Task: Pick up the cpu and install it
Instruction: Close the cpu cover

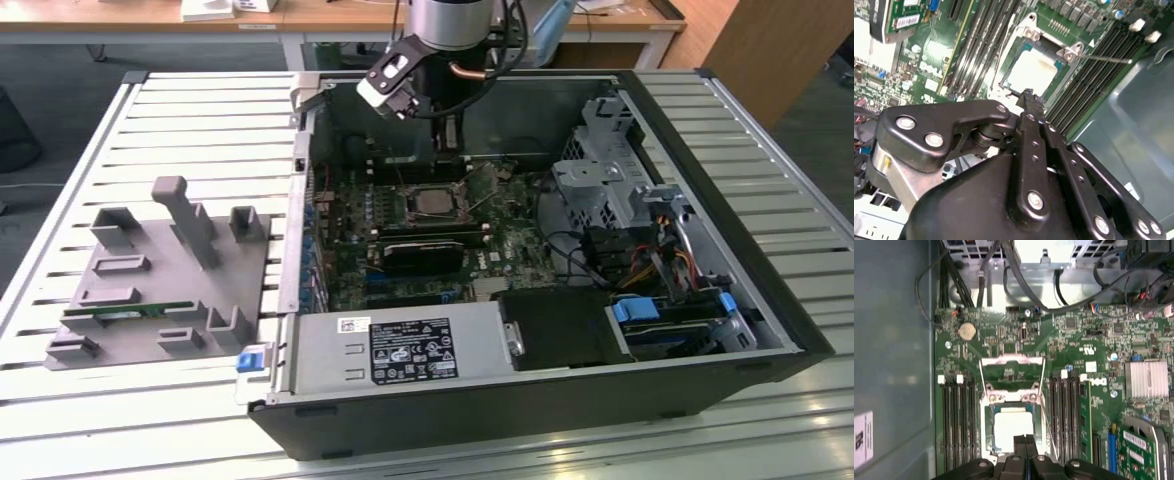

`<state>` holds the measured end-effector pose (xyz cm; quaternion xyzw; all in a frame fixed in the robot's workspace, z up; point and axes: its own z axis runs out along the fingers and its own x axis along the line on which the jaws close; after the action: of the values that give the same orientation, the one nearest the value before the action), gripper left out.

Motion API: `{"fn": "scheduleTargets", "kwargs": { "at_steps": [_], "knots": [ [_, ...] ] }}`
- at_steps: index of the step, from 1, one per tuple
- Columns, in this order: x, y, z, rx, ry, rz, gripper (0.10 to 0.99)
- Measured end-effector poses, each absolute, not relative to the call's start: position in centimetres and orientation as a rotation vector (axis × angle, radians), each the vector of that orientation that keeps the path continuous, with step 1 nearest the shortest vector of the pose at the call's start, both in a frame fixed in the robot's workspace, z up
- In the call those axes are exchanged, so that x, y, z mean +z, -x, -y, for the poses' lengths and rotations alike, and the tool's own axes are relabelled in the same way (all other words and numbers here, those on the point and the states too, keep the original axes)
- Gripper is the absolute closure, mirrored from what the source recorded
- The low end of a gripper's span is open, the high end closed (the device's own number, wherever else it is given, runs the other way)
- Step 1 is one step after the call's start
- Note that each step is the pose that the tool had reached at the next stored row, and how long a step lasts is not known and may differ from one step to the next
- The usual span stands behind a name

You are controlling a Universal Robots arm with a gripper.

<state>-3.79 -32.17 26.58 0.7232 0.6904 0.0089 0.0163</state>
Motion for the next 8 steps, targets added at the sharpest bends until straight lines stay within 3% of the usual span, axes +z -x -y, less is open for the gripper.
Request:
{"fn": "scheduleTargets", "kwargs": {
  "at_steps": [8],
  "knots": [
    [26.6,2.4,32.2,0.028,-2.249,-2.147,0.98]
  ]
}}
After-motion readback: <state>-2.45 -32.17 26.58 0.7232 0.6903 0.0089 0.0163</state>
